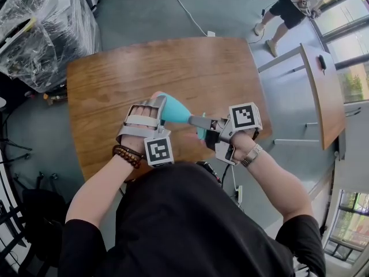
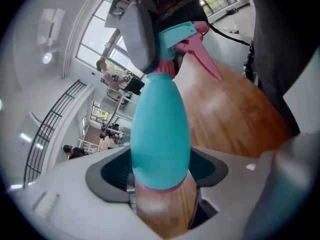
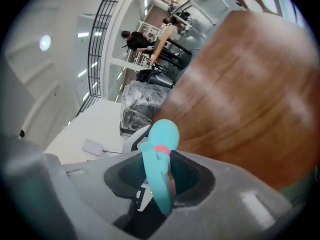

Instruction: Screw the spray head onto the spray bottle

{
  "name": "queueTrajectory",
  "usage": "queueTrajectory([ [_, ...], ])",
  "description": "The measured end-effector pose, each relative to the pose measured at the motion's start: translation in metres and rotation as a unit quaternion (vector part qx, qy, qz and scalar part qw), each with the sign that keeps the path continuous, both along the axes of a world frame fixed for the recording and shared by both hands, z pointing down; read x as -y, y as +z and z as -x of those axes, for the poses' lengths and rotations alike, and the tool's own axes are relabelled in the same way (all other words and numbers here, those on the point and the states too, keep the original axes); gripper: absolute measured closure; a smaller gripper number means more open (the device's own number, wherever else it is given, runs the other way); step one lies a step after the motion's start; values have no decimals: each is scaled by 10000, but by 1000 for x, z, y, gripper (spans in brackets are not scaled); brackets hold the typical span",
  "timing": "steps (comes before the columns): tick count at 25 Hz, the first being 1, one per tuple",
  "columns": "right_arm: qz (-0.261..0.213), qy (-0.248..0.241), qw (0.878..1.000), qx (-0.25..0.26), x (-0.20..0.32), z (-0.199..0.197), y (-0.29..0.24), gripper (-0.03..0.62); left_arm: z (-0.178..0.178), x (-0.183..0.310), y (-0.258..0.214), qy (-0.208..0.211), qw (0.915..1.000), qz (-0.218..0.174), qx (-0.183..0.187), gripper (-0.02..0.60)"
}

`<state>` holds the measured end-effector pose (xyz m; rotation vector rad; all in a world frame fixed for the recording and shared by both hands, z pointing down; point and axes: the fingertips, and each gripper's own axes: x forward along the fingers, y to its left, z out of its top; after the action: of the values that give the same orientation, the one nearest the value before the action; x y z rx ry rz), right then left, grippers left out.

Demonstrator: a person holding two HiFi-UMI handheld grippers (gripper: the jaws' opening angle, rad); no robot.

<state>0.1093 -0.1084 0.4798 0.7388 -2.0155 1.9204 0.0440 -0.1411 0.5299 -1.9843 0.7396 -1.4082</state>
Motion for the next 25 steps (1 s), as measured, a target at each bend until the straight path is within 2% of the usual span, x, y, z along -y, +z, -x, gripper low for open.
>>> queueTrajectory([
  [2, 98, 117, 9998, 102, -1, 0, 4, 473, 3, -1, 9, 22, 9999, 91, 60, 204],
  [6, -92, -39, 9997, -203, 0, 0, 5, 470, -1, -12, 22, -98, 9972, 649, -362, 202],
  [12, -458, -265, 9972, -533, 3, -3, -4, 353, -12, -21, 30, -304, 9831, 1382, -1160, 202],
  [16, -668, -351, 9967, -284, 6, 6, -19, 349, -6, -21, 37, -412, 9763, 1613, -1382, 202],
  [19, -1083, -739, 9906, -401, 3, 9, -28, 349, -6, -22, 36, -480, 9709, 1738, -1577, 202],
  [20, -1411, -980, 9835, -573, 2, 9, -31, 349, -7, -22, 35, -498, 9687, 1775, -1662, 202],
  [21, -1852, -1283, 9708, -827, 2, 9, -34, 349, -8, -22, 32, -506, 9666, 1801, -1750, 202],
  [22, -2365, -1645, 9508, -1140, 1, 8, -37, 349, -8, -22, 29, -503, 9648, 1814, -1834, 202],
  [23, -2915, -2059, 9221, -1495, 0, 8, -40, 349, -8, -21, 26, -490, 9633, 1817, -1912, 202],
  [24, -3473, -2506, 8842, -1863, -1, 8, -42, 349, -8, -21, 23, -472, 9621, 1814, -1982, 202],
  [25, -4005, -2953, 8389, -2206, -3, 8, -44, 350, -9, -20, 20, -455, 9610, 1811, -2041, 202],
])
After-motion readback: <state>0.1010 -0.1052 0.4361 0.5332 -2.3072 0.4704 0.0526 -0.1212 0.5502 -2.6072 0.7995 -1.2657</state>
